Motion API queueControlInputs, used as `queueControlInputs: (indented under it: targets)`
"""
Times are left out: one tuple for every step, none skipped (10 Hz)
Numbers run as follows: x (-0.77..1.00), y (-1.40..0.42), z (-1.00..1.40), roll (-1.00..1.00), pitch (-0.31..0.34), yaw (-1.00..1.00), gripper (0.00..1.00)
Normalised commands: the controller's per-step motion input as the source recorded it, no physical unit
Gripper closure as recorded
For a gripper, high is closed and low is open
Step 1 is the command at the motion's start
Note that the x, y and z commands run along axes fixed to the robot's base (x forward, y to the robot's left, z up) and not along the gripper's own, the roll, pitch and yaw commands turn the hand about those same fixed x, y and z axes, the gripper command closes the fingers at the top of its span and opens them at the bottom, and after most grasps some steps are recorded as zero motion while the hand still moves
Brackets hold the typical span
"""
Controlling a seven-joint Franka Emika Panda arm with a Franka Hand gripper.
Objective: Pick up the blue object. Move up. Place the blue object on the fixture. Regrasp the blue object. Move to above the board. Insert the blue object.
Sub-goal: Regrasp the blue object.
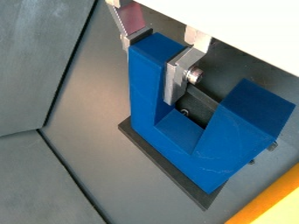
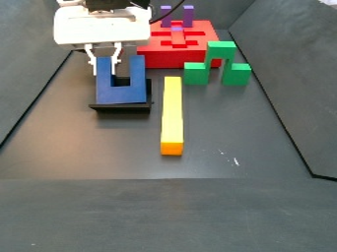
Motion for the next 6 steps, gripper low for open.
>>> queueControlInputs:
  targets:
    - [0.00,0.00,0.00,0.00,0.000,0.00,1.00]
    - [0.00,0.00,0.00,0.00,0.000,0.00,1.00]
    - [0.00,0.00,0.00,0.00,0.000,0.00,1.00]
    - [0.00,0.00,0.00,0.00,0.000,0.00,1.00]
    - [0.00,0.00,0.00,0.00,0.000,0.00,1.00]
    - [0.00,0.00,0.00,0.00,0.000,0.00,1.00]
